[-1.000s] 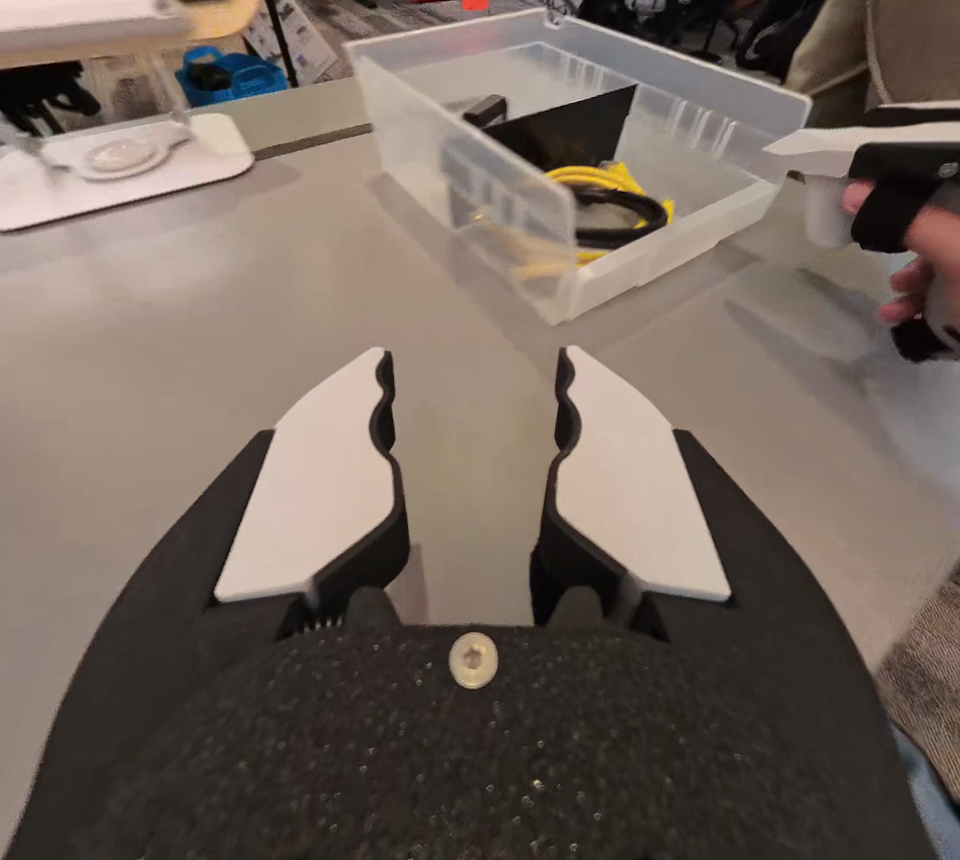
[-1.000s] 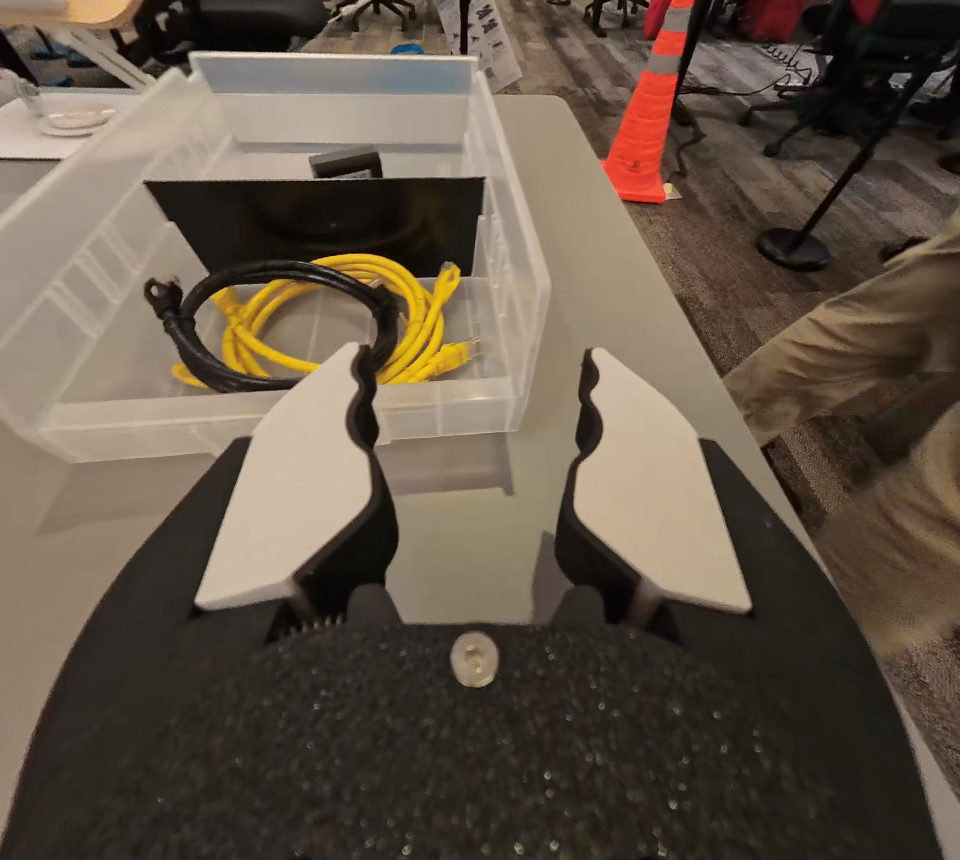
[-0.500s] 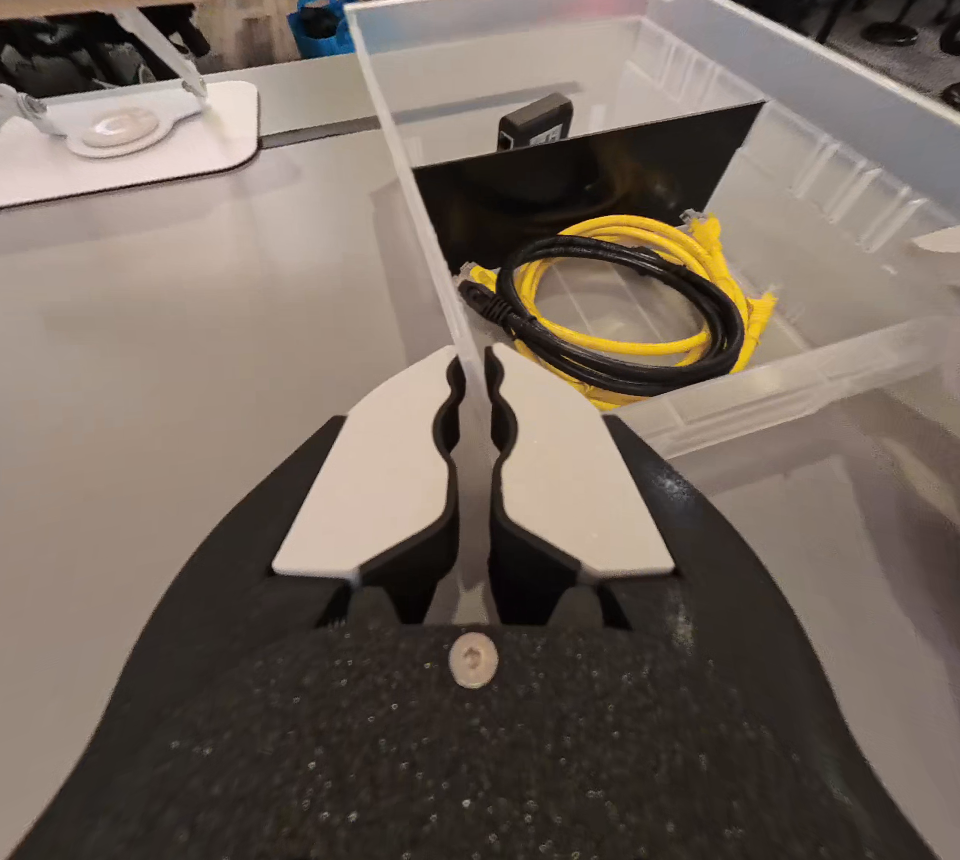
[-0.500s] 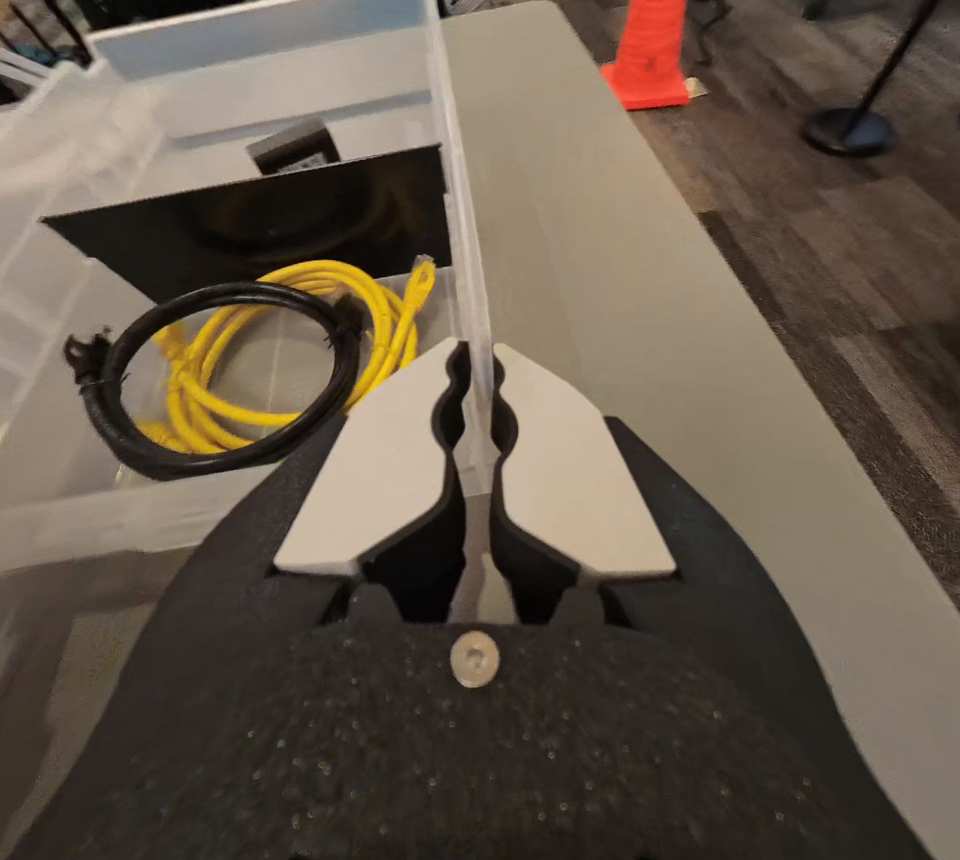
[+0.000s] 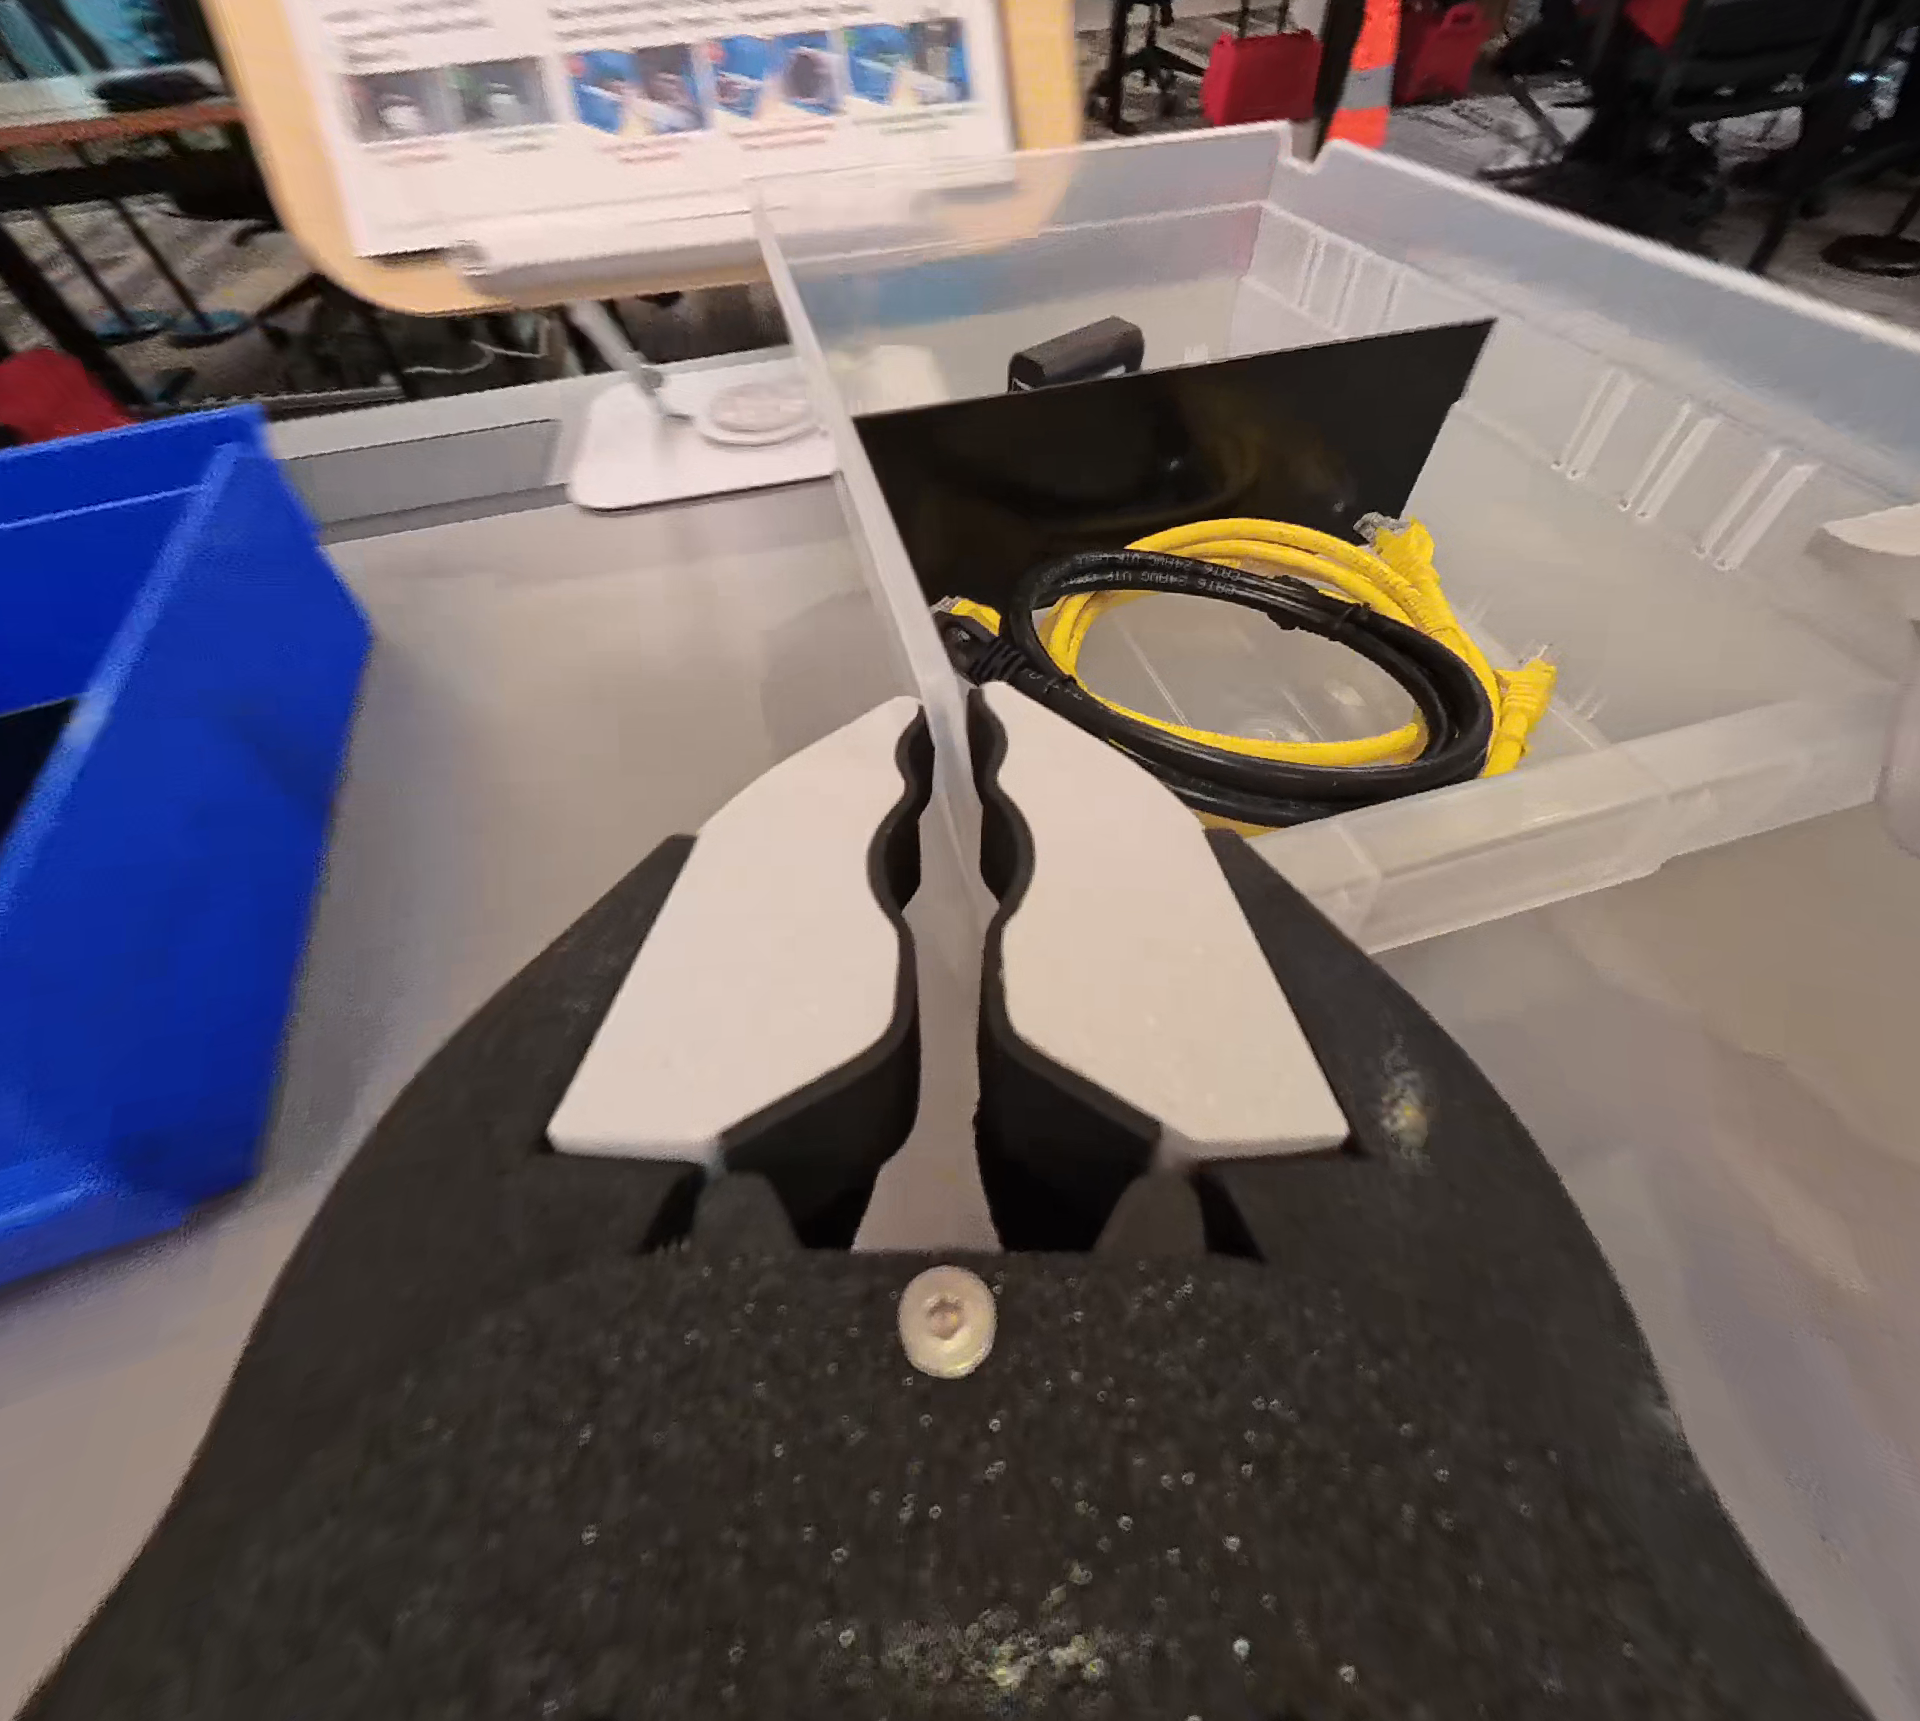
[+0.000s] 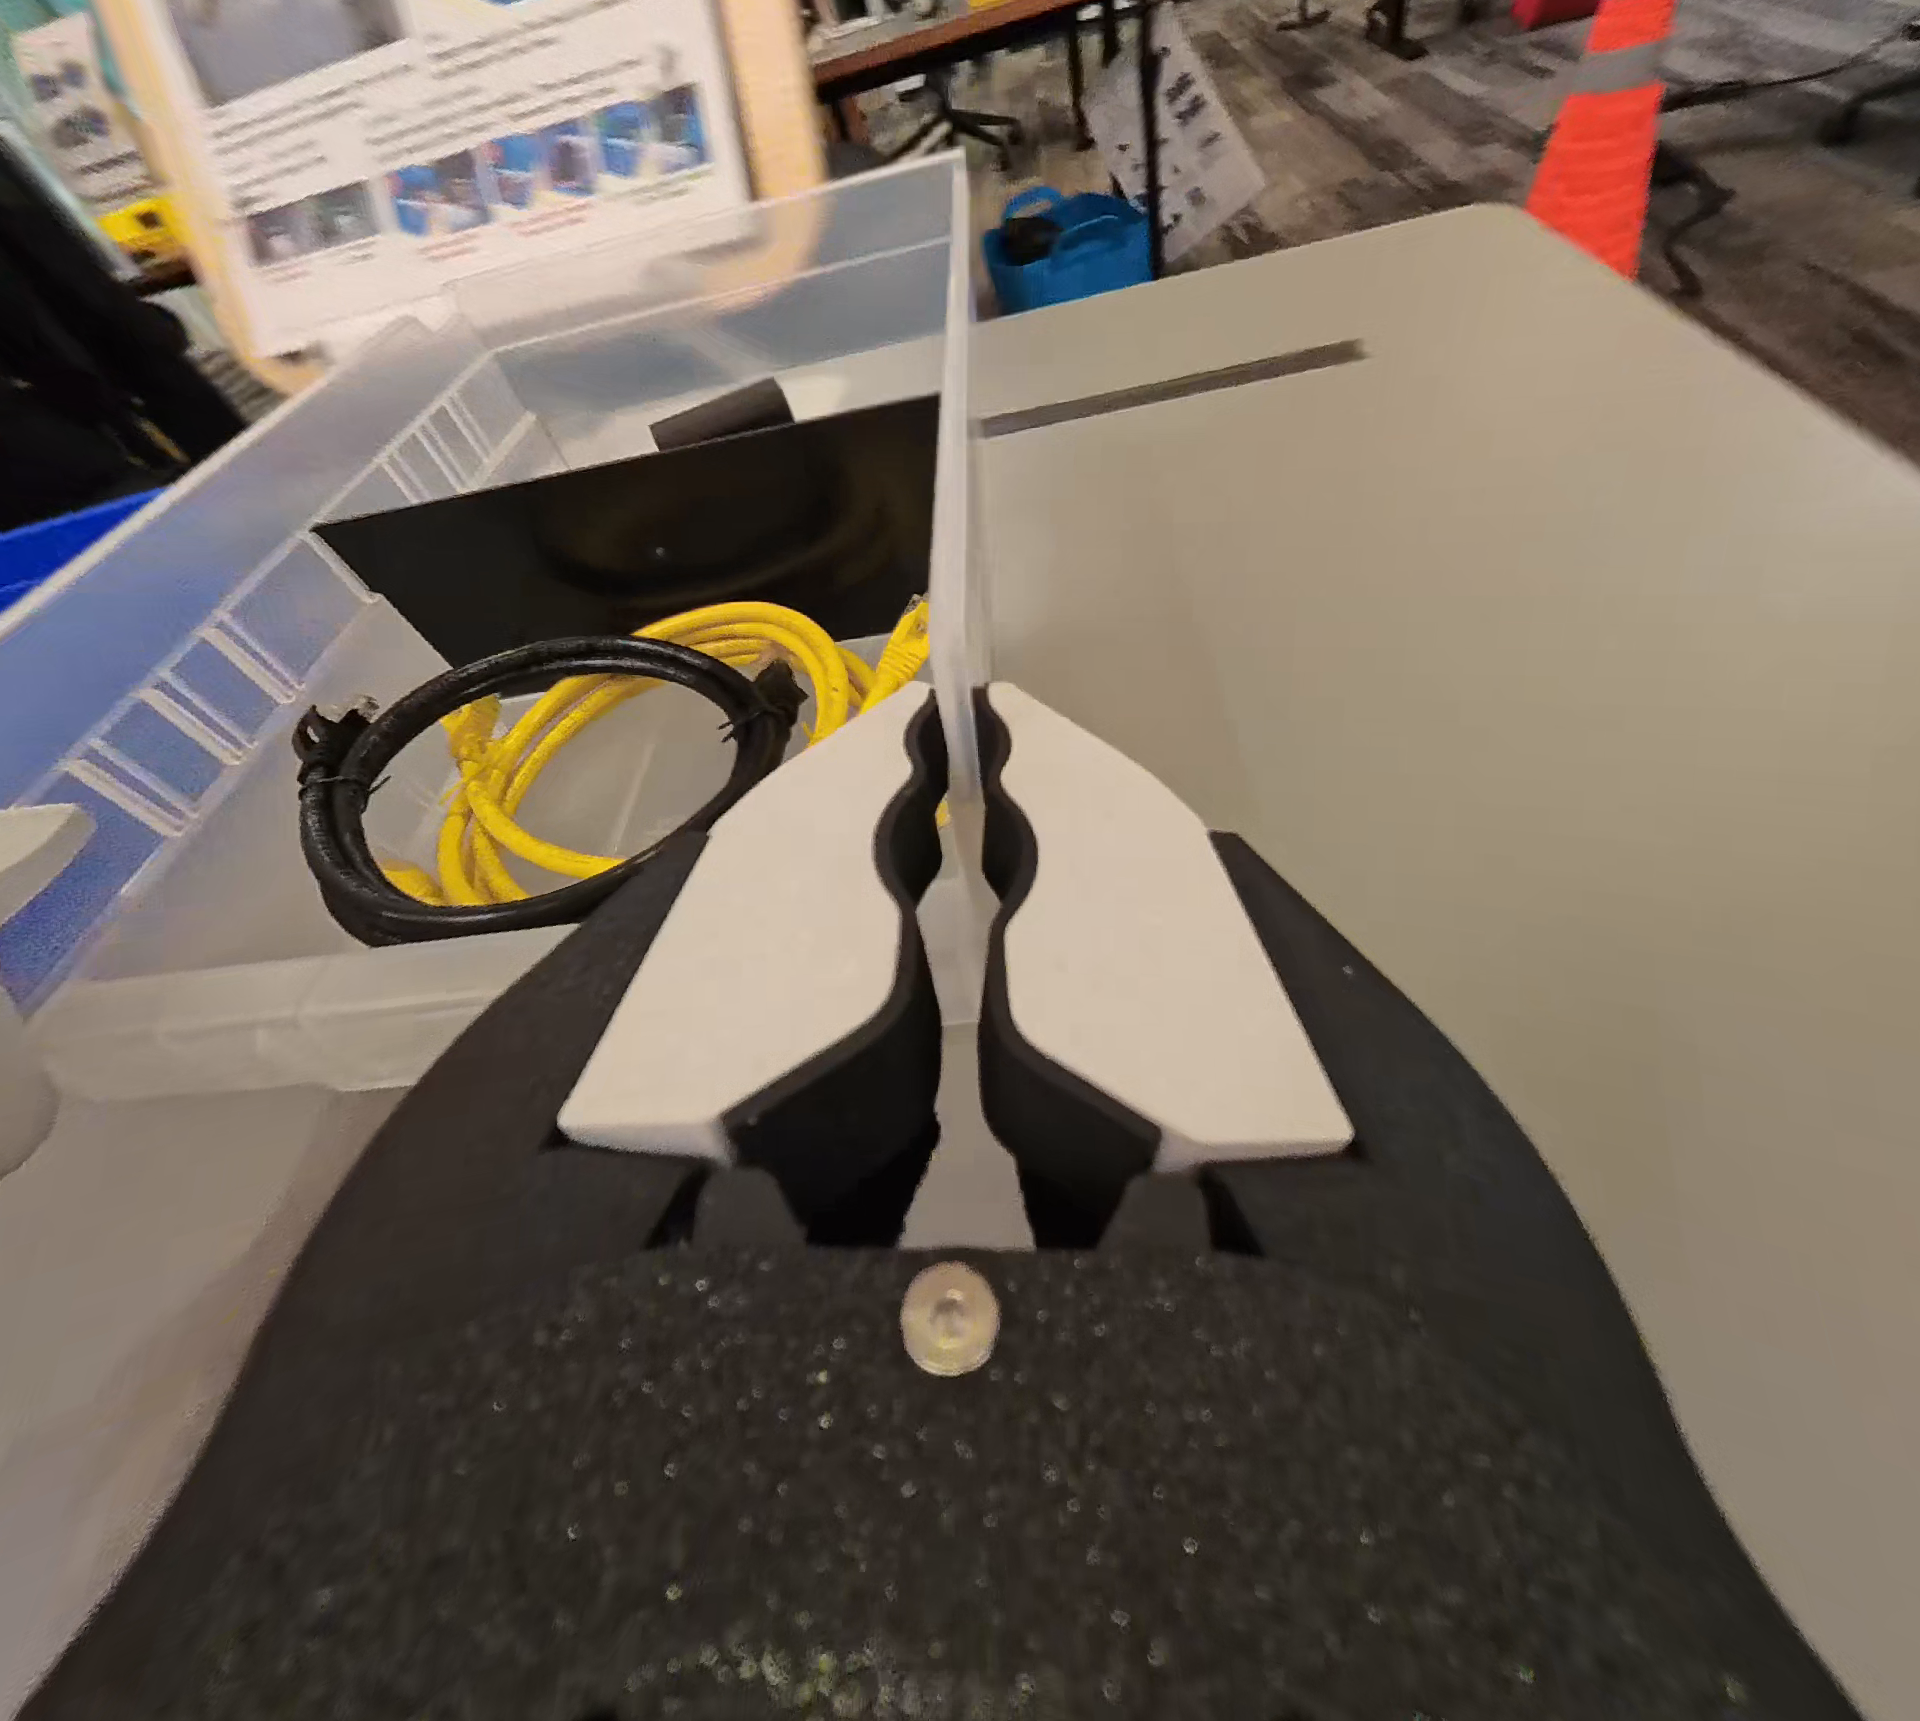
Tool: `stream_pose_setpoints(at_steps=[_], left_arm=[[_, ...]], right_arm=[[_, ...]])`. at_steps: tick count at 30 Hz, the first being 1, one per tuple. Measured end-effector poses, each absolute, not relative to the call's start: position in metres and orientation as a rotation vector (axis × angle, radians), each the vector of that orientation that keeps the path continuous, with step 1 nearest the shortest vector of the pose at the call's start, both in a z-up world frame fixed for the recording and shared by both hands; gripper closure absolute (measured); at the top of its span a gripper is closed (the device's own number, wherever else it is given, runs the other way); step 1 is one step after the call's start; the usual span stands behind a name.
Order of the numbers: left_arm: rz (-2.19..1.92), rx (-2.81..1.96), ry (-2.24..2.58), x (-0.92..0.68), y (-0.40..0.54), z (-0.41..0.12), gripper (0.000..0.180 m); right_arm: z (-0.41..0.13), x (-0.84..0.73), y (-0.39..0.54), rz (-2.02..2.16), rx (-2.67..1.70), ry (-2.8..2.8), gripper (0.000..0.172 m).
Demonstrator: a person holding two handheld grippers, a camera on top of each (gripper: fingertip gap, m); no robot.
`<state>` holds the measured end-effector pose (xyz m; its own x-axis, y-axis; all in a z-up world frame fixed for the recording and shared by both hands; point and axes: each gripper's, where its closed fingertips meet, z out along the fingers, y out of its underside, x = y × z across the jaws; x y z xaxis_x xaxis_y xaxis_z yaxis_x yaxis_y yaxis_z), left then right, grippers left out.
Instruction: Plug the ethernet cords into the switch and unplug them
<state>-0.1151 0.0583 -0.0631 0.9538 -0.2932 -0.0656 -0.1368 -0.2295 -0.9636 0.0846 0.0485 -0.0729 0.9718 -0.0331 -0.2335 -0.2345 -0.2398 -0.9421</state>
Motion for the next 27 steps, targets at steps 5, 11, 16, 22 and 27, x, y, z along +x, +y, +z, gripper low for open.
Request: stream_pose_setpoints(at_steps=[5,11,16,22,27], left_arm=[[-0.031,-1.848,0.219,-0.204,0.057,-0.067,0.176],[0.013,-1.874,0.152,-0.265,0.061,-0.087,0.177],[-0.165,-1.954,0.104,-0.273,0.062,-0.128,0.171],[-0.348,-1.990,0.235,-0.263,0.043,-0.121,0.143],[-0.358,-1.901,0.208,-0.324,0.004,-0.090,0.125]], right_arm=[[-0.092,-0.008,0.059,0.247,-1.856,0.131,0.169],[-0.122,-0.073,0.059,0.258,-1.904,-0.034,0.168],[-0.128,-0.086,0.057,0.370,-1.963,-0.099,0.163],[-0.115,-0.085,0.046,0.452,-1.895,-0.284,0.158],[-0.079,-0.066,0.021,0.430,-1.701,-0.426,0.147]])
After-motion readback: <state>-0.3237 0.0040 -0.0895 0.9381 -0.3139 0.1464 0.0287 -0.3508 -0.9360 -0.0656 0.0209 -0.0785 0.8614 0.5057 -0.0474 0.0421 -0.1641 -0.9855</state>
